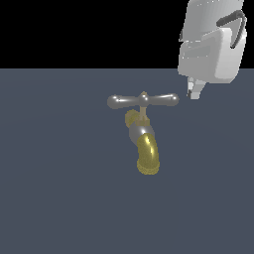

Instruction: Turn on the faucet by rotating a designated handle.

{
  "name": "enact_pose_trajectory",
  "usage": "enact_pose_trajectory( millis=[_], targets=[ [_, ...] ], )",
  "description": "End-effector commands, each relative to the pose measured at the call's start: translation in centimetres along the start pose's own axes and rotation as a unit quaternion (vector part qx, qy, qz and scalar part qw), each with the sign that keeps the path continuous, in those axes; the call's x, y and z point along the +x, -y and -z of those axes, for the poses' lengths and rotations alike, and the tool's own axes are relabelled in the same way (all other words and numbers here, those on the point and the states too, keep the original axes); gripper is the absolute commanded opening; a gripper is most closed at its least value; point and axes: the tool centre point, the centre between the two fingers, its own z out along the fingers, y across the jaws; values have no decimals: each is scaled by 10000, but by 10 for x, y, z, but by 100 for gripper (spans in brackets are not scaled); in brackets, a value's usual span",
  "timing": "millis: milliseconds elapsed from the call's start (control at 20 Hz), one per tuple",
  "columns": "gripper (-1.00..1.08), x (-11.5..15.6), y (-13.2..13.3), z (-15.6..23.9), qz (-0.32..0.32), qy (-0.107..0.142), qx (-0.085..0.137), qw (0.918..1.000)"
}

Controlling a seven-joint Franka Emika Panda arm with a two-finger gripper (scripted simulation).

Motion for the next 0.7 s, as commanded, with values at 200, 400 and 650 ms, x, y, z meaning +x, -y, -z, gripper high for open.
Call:
enact_pose_trajectory(
  millis=[200, 400, 650],
  targets=[
    [-100, 2, -18, -18, 518, -11, -1, 9987],
    [-100, 4, -27, -26, 762, -21, 2, 9971],
    [-100, 6, -34, -34, 980, -31, 6, 9952]
  ],
)
